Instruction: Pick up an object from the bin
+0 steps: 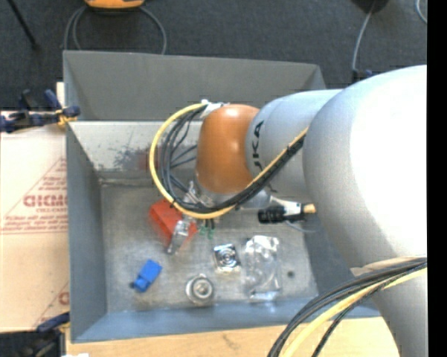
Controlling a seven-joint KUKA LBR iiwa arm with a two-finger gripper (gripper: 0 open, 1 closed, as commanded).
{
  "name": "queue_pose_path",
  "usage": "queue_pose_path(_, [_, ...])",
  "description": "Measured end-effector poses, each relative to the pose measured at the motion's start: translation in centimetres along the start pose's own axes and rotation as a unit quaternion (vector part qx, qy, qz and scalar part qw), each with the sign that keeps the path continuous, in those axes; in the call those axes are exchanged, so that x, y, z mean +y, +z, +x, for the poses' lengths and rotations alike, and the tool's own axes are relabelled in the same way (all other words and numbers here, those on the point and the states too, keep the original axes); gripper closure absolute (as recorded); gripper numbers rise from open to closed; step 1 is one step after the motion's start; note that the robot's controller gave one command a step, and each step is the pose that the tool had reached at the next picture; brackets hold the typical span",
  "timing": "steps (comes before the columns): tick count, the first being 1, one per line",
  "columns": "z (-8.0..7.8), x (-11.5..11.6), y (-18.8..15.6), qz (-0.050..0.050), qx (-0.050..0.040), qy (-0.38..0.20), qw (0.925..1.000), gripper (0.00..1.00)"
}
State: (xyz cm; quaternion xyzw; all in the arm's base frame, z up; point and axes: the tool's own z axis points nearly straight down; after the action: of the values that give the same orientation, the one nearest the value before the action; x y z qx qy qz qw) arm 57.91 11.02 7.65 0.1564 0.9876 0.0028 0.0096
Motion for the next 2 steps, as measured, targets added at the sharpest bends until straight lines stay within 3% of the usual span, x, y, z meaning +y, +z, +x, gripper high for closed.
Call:
queue_pose_path(1, [-1.2,-2.9,-11.2,0.003,0.0037,-0.053,0.9986,1.00])
queue_pose_path(2, [-1.9,-2.8,-21.5,0.001,0.0033,-0.055,0.9985,1.00])
